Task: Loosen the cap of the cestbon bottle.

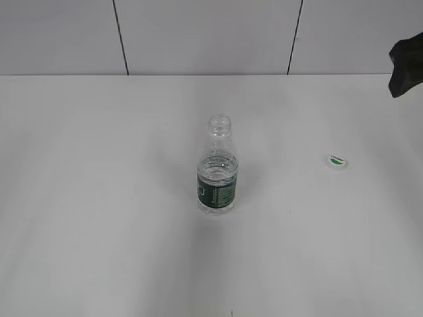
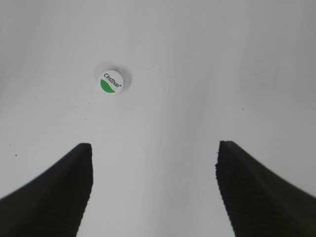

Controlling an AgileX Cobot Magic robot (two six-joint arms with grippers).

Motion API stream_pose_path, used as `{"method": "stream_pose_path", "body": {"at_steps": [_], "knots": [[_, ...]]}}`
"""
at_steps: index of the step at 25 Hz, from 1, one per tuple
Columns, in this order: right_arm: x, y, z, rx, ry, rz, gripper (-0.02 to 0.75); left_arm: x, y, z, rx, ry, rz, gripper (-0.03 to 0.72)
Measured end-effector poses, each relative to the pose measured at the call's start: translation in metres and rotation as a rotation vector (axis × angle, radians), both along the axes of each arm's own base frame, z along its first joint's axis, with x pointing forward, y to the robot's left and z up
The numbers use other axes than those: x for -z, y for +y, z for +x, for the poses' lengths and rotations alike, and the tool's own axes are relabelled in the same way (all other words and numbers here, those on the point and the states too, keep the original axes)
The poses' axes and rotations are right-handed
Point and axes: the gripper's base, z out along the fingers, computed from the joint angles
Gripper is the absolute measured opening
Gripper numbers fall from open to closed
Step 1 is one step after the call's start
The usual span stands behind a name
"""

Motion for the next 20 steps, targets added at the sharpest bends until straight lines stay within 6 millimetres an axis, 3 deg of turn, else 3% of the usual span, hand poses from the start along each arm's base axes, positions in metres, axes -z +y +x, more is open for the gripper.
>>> {"method": "stream_pose_path", "body": {"at_steps": [7,10,20], "knots": [[-0.023,-0.001,-0.012,0.002,-0.069,0.014,0.592,0.047,-0.002,-0.014,0.006,-0.019,-0.008,0.561],[-0.027,-0.001,-0.014,0.003,-0.078,0.019,0.592,0.06,-0.001,-0.01,-0.003,-0.02,-0.026,0.561],[-0.03,-0.002,-0.018,0.003,-0.086,0.022,0.592,0.057,0.0,-0.007,-0.025,-0.069,-0.07,0.561]]}}
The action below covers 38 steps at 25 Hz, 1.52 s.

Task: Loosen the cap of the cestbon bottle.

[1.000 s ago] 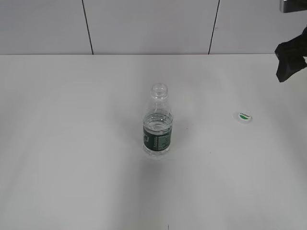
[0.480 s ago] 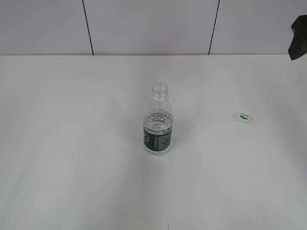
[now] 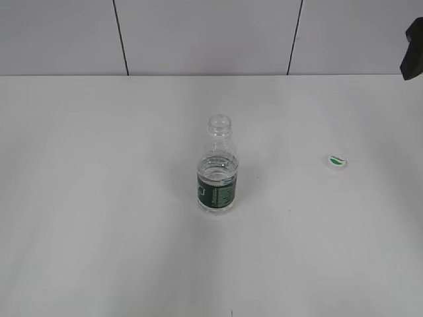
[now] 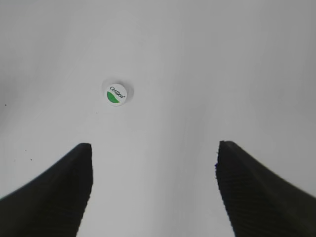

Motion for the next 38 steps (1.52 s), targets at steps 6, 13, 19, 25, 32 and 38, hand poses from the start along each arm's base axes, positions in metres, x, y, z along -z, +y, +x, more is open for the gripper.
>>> {"method": "stream_pose_path", "body": {"at_steps": [6,13,19,25,32,38], "knots": [[0.0,0.0,0.0,0.001,0.0,-0.001,0.592,0.0,0.001,0.0,-0.019,0.008,-0.032,0.561],[0.0,-0.002,-0.003,0.01,0.029,-0.018,0.592,0.007,0.003,-0.001,-0.055,0.075,-0.044,0.561],[-0.021,-0.004,-0.018,0.014,-0.029,-0.009,0.592,0.017,0.004,0.0,-0.067,0.139,-0.044,0.561],[-0.055,-0.01,-0.049,0.019,-0.13,-0.01,0.592,0.017,0.004,0.0,-0.067,0.141,-0.045,0.541],[-0.1,-0.019,-0.099,0.055,-0.308,-0.001,0.592,0.017,0.004,0.0,-0.067,0.141,-0.046,0.54],[-0.125,-0.028,-0.161,0.069,-0.463,0.031,0.592,0.017,0.004,0.0,-0.067,0.142,-0.046,0.528]]}}
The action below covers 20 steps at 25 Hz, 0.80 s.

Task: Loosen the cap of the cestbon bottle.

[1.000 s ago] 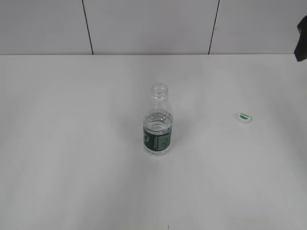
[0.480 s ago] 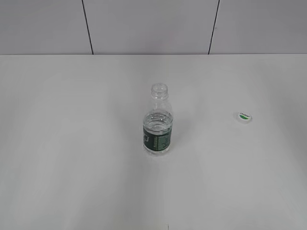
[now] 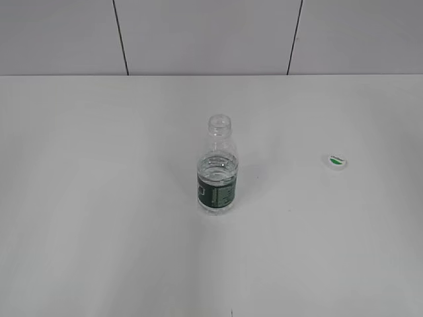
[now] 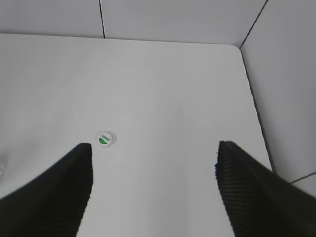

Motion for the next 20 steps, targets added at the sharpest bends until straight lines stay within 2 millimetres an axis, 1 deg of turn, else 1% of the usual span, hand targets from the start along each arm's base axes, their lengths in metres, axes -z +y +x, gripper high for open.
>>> {"method": "stream_pose_path", "body": {"at_steps": [1,2,5,10,14,17,20], "knots": [[0.0,-0.001,-0.01,0.003,-0.016,0.006,0.592,0.0,0.0,0.0,0.0,0.0,0.0,0.525],[-0.003,-0.004,-0.029,0.004,-0.058,0.013,0.592,0.0,0.0,0.0,0.0,0.0,0.0,0.522],[0.003,-0.008,-0.06,0.006,-0.107,0.022,0.592,0.0,0.0,0.0,0.0,0.0,-0.001,0.521],[0.025,-0.015,-0.111,0.011,-0.177,0.036,0.592,0.0,0.0,0.0,0.0,0.0,-0.001,0.521],[0.046,-0.02,-0.148,0.012,-0.244,0.046,0.592,0.0,0.0,0.0,0.0,0.0,-0.001,0.519],[0.061,-0.023,-0.171,0.014,-0.28,0.053,0.592,0.0,0.0,0.0,0.001,0.001,-0.001,0.519],[0.074,-0.026,-0.19,0.015,-0.329,0.061,0.592,0.0,0.0,0.0,0.001,0.001,-0.001,0.519]]}}
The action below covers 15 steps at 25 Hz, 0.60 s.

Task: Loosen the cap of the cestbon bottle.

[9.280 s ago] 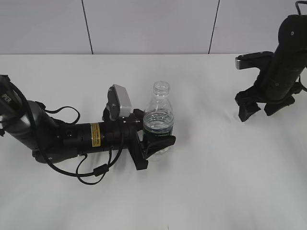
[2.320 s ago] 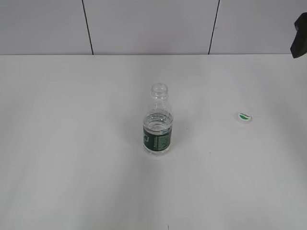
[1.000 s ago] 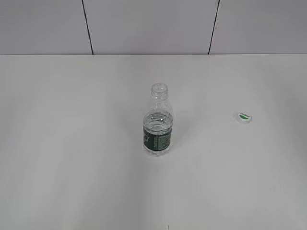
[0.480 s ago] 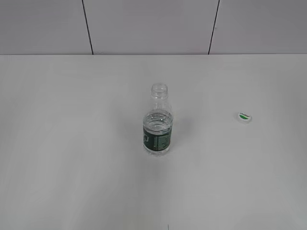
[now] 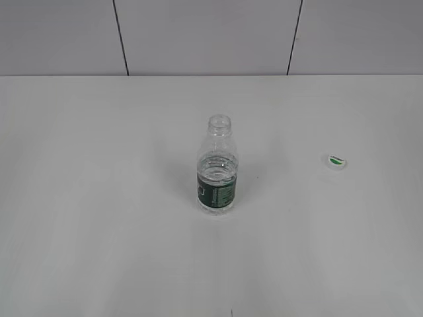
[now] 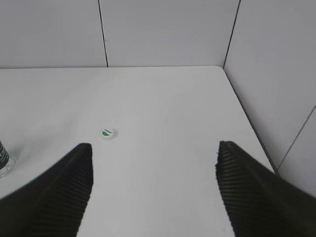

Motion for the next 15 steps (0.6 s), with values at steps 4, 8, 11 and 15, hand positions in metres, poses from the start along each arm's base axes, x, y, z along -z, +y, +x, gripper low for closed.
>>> {"method": "stream_pose_path", "body": {"at_steps": [4,8,11,15], "knots": [[0.017,-0.002,-0.014,0.0,-0.042,0.006,0.592,0.0,0.0,0.0,0.0,0.0,0.0,0.519],[0.032,-0.002,-0.014,-0.004,-0.032,-0.011,0.592,0.0,0.0,0.0,0.0,0.0,0.0,0.519],[0.034,-0.001,-0.011,-0.007,-0.03,-0.019,0.592,0.0,0.0,0.0,0.0,0.0,0.0,0.519],[0.036,-0.001,-0.008,-0.012,-0.046,-0.02,0.592,0.0,0.0,0.0,0.0,0.0,0.0,0.519]]}}
